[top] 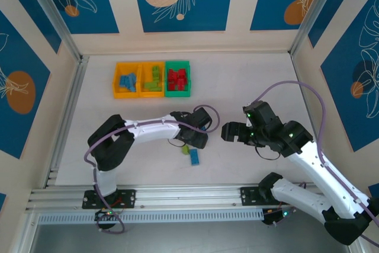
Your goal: Sort the legos into containers by color
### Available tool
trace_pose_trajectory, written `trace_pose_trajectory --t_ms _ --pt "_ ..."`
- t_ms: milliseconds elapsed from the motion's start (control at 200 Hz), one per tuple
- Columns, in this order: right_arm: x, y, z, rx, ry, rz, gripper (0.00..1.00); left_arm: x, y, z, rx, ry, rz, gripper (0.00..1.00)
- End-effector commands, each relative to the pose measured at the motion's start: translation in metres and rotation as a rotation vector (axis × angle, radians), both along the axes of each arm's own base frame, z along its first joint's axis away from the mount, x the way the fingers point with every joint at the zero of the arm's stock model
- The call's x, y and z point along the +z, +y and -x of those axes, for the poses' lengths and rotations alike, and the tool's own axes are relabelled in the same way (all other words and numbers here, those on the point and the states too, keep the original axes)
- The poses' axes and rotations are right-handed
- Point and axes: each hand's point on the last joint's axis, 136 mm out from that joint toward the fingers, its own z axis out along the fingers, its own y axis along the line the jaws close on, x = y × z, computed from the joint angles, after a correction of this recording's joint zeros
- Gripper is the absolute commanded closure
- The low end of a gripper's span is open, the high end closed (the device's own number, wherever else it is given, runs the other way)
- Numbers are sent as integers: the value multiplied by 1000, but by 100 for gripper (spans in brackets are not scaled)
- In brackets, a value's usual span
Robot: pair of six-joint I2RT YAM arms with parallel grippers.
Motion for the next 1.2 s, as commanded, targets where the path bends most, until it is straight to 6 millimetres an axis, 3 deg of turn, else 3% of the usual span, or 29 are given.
trace_pose_trajectory --t_ms 0,210,320,420,545,725,895,970,1030,1100,1195 --pt "-4 1 2 -13 27 -18 4 -11 -1 -1 1 5 -27 42" --pt "-2 5 3 2 30 -33 4 -24 8 -5 23 3 -79 48" --pt "-3 6 2 1 33 -35 4 -23 10 -5 28 -8 -72 59" --pt "-2 10 2 10 40 -53 4 -9 11 -10 33 -53 -47 71" --pt "1 27 4 73 46 -123 4 29 26 -23 73 -136 2 78" --pt "16 60 6 172 34 -287 4 101 90 -72 242 -270 62 81" --pt "20 67 0 169 5 -319 4 148 194 -149 535 -387 62 82" --pt "16 65 -1 155 13 -301 4 149 242 -182 682 -393 60 82" --pt "15 64 0 153 22 -296 4 143 268 -208 762 -383 81 82" --pt "14 62 3 153 28 -293 4 135 288 -235 809 -362 77 82" --pt "12 57 7 140 27 -283 4 124 297 -271 803 -355 67 79"
